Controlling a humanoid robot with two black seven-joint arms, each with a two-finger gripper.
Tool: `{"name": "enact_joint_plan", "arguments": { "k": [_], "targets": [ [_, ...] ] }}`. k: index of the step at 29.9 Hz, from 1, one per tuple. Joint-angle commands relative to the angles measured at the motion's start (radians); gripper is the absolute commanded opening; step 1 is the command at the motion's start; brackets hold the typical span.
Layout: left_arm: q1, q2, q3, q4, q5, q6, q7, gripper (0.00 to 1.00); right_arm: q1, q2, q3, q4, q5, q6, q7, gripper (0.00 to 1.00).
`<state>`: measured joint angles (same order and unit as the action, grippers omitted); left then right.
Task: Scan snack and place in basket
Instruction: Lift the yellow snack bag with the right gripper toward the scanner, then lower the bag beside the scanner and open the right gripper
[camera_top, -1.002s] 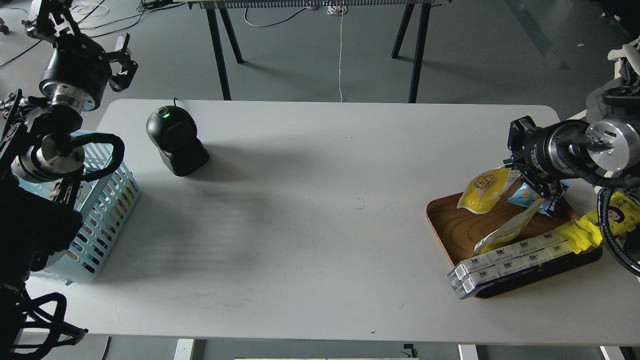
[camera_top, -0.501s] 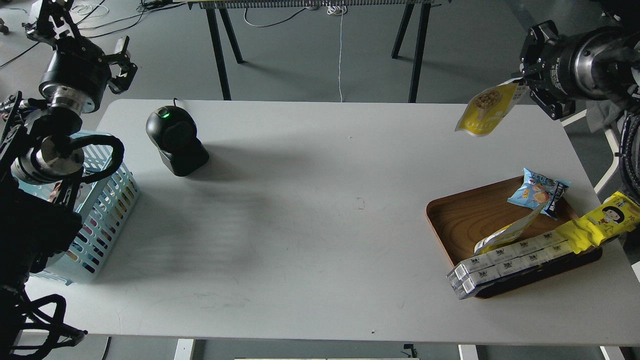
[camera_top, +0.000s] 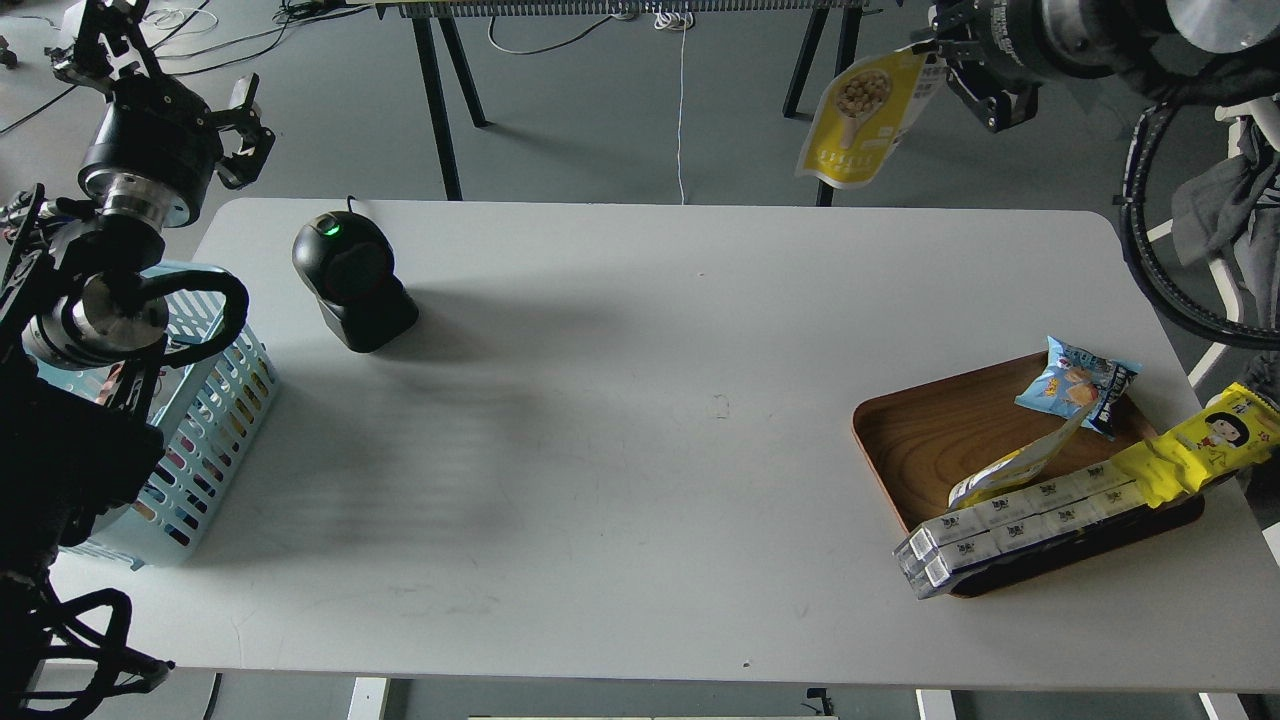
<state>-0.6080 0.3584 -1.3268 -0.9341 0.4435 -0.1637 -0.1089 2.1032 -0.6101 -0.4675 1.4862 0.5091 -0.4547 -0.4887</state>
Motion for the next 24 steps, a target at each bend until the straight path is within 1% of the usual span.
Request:
{"name": "enact_joint_plan", "arguments": {
  "k": [1, 10, 14, 17, 24],
  "targets": [
    [-0.001, 0.004, 0.000, 0.000, 0.000, 0.001, 0.000, 1.00, -0.084, 0.114, 0.076, -0.084, -0.001, -0.002, 0.000, 0.00],
    [-0.001, 0.005, 0.000, 0.000, 0.001, 0.001, 0.000, 1.00, -0.245, 0.453, 0.197, -0.299, -0.003, -0.034, 0.000, 0.00],
    [-0.001, 0.005, 0.000, 0.000, 0.000, 0.001, 0.001, 1.00, -0.298, 0.562, 0.219, -0.374, -0.006, -0.034, 0.000, 0.00],
    [-0.003, 0.007, 0.000, 0.000, 0.001, 0.003, 0.001, 1.00, -0.316, 0.610, 0.236, -0.417, -0.007, -0.034, 0.000, 0.00],
    [-0.001, 0.007, 0.000, 0.000, 0.001, 0.001, 0.000, 1.00, -0.345, 0.610, 0.248, -0.432, -0.011, -0.034, 0.000, 0.00]
  ]
}}
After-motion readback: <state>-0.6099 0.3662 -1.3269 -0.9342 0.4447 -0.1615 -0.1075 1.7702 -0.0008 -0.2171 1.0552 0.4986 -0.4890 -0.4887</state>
